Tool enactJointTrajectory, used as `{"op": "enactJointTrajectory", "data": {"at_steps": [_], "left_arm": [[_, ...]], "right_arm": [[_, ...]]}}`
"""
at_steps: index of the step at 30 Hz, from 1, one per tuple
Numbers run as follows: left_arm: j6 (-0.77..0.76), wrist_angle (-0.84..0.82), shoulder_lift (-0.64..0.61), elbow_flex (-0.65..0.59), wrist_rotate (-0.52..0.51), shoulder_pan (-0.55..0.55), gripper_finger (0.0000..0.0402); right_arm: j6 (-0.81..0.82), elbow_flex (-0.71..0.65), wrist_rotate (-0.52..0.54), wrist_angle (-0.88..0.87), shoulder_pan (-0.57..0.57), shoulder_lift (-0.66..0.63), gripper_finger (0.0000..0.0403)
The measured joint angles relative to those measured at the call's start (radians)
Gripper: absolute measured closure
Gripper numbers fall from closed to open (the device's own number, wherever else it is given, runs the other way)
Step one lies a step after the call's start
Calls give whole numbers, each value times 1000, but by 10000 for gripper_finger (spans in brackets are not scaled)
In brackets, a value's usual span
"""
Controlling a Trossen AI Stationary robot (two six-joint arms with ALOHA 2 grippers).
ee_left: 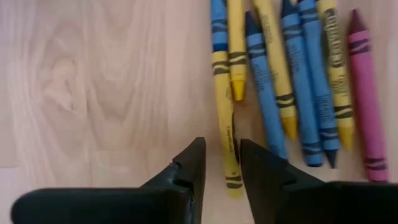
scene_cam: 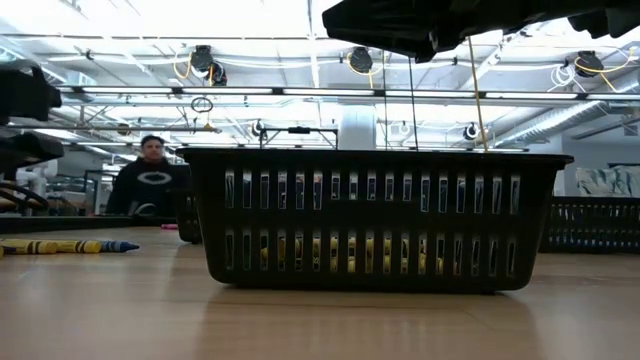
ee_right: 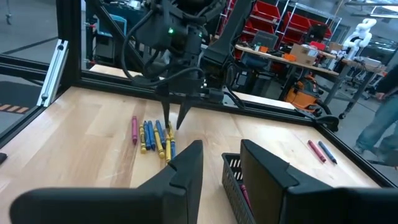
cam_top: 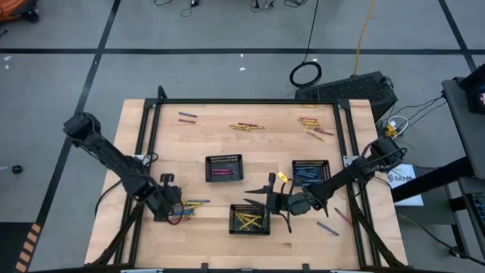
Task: Sort crayons
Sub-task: Put the yellow crayon into the bottom black bin
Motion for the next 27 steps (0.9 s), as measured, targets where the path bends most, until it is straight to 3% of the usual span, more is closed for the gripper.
{"op": "enactJointTrajectory", "data": {"at_steps": [8, 13, 20, 24, 27], "left_arm": [[0, 0, 50, 4, -9, 0, 347], [0, -17, 46, 4, -12, 0, 392], [-10, -127, -46, 14, -83, 2, 397], [-27, -248, -120, 87, -136, 1, 398], [-5, -224, -167, 159, -210, 1, 398]], "right_arm": [[-1, 0, 4, 0, 0, 0, 310], [-26, 0, 108, -28, 41, -45, 310], [12, 0, 211, -193, 125, -168, 310], [68, 0, 214, -263, 148, -203, 310], [110, 0, 212, -291, 153, -208, 310]]}}
